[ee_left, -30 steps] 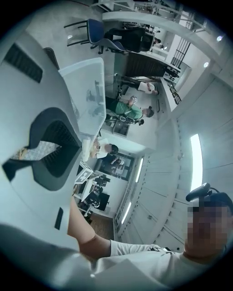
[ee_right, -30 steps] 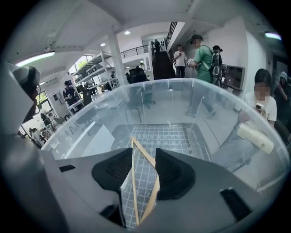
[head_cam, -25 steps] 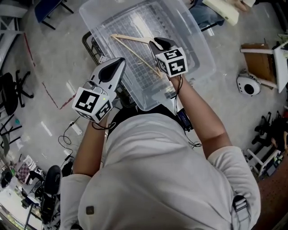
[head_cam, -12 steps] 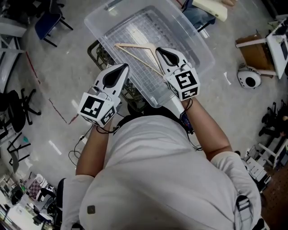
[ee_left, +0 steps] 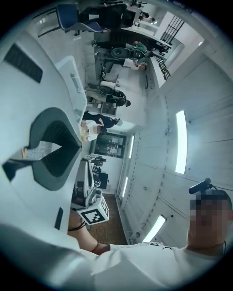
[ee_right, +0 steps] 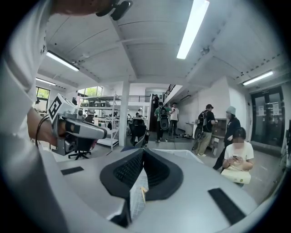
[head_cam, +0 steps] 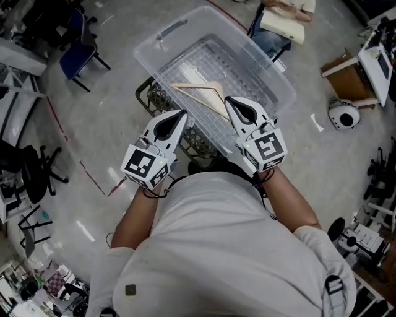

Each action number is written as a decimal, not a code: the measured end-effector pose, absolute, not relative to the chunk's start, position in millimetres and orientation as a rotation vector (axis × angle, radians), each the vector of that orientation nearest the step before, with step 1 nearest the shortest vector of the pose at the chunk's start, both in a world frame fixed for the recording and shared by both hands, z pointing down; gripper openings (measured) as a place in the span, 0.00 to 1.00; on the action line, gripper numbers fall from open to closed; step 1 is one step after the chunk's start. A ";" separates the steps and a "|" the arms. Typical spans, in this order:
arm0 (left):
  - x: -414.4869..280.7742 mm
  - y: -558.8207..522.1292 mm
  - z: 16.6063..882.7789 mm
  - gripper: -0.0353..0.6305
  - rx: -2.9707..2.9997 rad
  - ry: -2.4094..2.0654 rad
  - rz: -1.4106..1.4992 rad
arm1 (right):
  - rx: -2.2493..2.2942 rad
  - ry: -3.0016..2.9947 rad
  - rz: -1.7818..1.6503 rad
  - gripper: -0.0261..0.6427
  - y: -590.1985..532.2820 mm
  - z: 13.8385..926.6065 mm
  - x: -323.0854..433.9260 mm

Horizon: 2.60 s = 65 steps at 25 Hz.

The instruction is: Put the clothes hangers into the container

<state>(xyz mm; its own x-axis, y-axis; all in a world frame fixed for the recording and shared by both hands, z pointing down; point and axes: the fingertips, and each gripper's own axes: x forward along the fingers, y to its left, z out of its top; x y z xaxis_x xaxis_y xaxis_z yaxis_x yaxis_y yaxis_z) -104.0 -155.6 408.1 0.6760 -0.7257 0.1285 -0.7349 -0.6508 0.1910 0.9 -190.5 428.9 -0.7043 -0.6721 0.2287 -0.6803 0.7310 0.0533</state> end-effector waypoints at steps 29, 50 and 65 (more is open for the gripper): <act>-78.5 -85.4 363.7 0.08 2.737 -1.163 0.004 | 1.173 -2.773 -0.015 0.07 -92.5 354.8 42.9; 36.3 17.1 375.8 0.08 2.660 -1.282 0.076 | 1.018 -2.834 0.086 0.07 -8.1 368.9 163.5; 16.7 89.1 374.1 0.08 2.689 -1.198 0.090 | 1.040 -2.840 0.016 0.07 73.0 380.9 137.5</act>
